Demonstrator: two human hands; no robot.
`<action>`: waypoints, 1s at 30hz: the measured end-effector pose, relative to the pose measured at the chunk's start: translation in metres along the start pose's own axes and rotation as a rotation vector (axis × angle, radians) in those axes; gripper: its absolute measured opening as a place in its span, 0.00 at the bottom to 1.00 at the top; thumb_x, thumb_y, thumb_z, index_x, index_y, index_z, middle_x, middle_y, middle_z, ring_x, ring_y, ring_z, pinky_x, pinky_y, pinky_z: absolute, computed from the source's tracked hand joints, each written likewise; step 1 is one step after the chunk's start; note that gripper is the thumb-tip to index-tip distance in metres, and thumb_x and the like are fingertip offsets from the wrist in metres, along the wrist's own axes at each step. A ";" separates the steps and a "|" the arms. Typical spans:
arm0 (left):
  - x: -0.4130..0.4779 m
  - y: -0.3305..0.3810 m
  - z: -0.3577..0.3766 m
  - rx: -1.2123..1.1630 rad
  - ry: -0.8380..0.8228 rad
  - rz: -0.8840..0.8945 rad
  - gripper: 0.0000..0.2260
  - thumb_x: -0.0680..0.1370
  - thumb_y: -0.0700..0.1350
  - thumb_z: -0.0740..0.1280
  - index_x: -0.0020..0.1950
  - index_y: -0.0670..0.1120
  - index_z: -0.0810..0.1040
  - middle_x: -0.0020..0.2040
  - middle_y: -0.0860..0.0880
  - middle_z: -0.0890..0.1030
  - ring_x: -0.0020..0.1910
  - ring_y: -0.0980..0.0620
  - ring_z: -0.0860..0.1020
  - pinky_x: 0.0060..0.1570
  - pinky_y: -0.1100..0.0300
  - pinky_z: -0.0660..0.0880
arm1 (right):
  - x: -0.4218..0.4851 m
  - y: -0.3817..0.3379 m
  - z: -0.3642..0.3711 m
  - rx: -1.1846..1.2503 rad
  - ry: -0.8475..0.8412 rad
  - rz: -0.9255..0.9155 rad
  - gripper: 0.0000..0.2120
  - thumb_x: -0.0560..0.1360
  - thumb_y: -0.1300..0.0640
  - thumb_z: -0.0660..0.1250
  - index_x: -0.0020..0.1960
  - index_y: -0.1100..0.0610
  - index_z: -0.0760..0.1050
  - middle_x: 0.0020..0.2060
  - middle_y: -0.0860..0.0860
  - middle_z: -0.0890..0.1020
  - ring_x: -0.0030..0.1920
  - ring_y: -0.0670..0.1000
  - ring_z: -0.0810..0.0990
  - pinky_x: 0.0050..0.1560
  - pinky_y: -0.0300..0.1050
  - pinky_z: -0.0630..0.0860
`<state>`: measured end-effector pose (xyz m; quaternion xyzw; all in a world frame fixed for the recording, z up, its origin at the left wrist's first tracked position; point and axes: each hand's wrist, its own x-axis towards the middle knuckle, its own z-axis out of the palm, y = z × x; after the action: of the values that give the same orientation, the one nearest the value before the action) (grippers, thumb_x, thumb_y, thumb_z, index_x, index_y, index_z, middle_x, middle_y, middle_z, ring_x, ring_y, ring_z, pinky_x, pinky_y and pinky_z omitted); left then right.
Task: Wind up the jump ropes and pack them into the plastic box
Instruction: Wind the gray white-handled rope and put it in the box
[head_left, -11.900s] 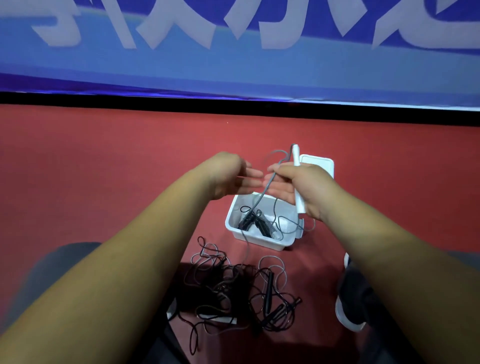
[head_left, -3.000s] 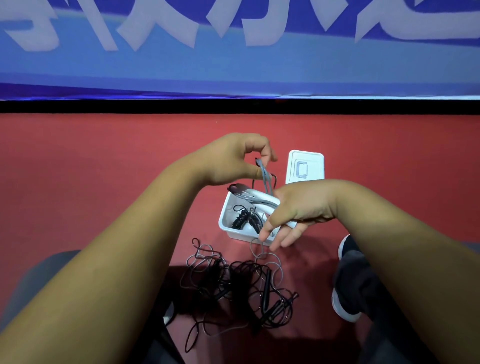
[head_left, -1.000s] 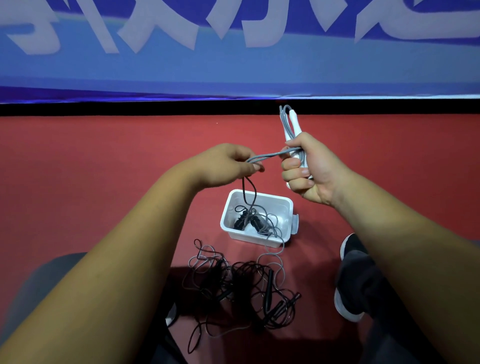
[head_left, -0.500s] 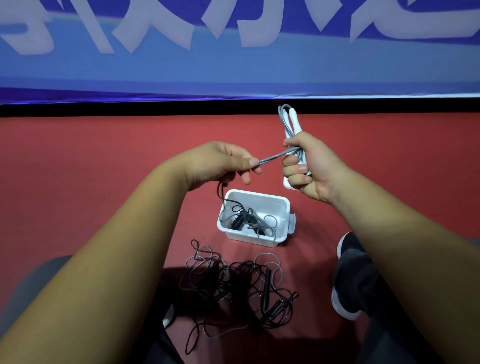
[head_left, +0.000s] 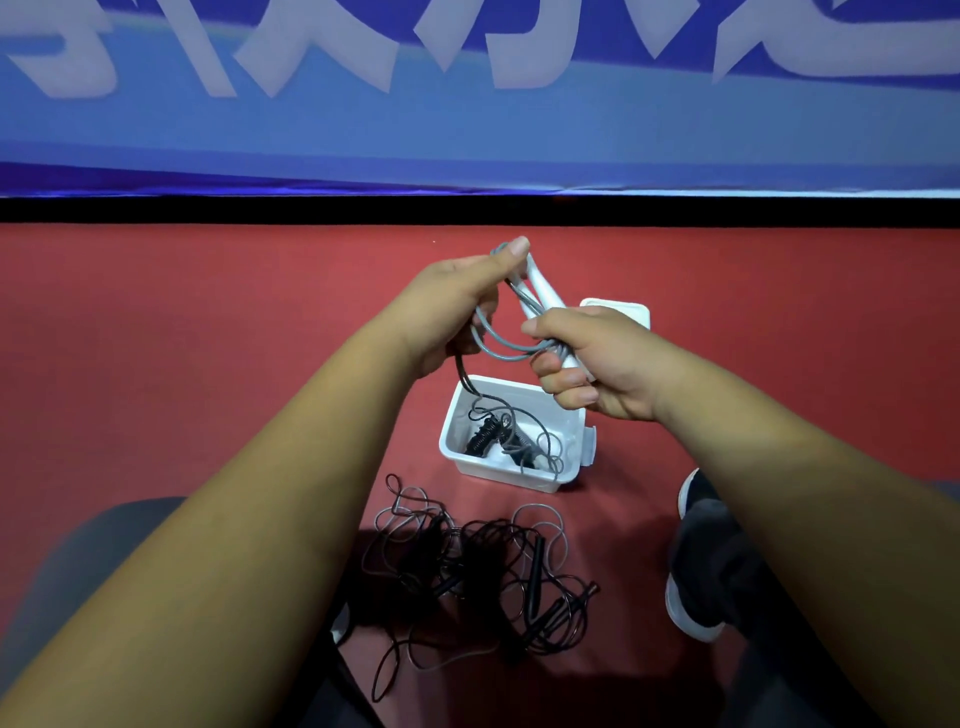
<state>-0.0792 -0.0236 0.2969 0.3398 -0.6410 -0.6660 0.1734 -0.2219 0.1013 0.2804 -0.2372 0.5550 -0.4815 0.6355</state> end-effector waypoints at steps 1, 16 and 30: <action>0.002 -0.003 0.001 -0.044 -0.012 -0.005 0.19 0.79 0.60 0.72 0.49 0.43 0.85 0.28 0.50 0.62 0.32 0.47 0.53 0.36 0.52 0.51 | -0.001 0.000 0.001 0.016 -0.034 0.024 0.06 0.83 0.58 0.65 0.49 0.55 0.69 0.30 0.51 0.69 0.26 0.46 0.61 0.21 0.37 0.56; 0.008 -0.007 0.004 -0.105 0.048 0.152 0.16 0.81 0.49 0.72 0.56 0.36 0.79 0.27 0.49 0.64 0.25 0.53 0.58 0.26 0.61 0.58 | -0.007 0.006 0.001 0.292 -0.270 0.202 0.11 0.78 0.48 0.72 0.48 0.53 0.72 0.31 0.45 0.65 0.29 0.45 0.64 0.31 0.39 0.67; -0.004 -0.003 -0.030 0.488 -0.195 0.112 0.17 0.84 0.58 0.64 0.47 0.50 0.88 0.34 0.52 0.82 0.31 0.58 0.68 0.36 0.63 0.66 | 0.002 -0.009 -0.017 0.453 -0.082 0.066 0.12 0.80 0.49 0.70 0.55 0.55 0.74 0.29 0.43 0.62 0.24 0.41 0.58 0.22 0.34 0.56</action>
<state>-0.0550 -0.0427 0.2966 0.2698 -0.8140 -0.5108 0.0603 -0.2412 0.0996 0.2818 -0.0897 0.4139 -0.5627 0.7100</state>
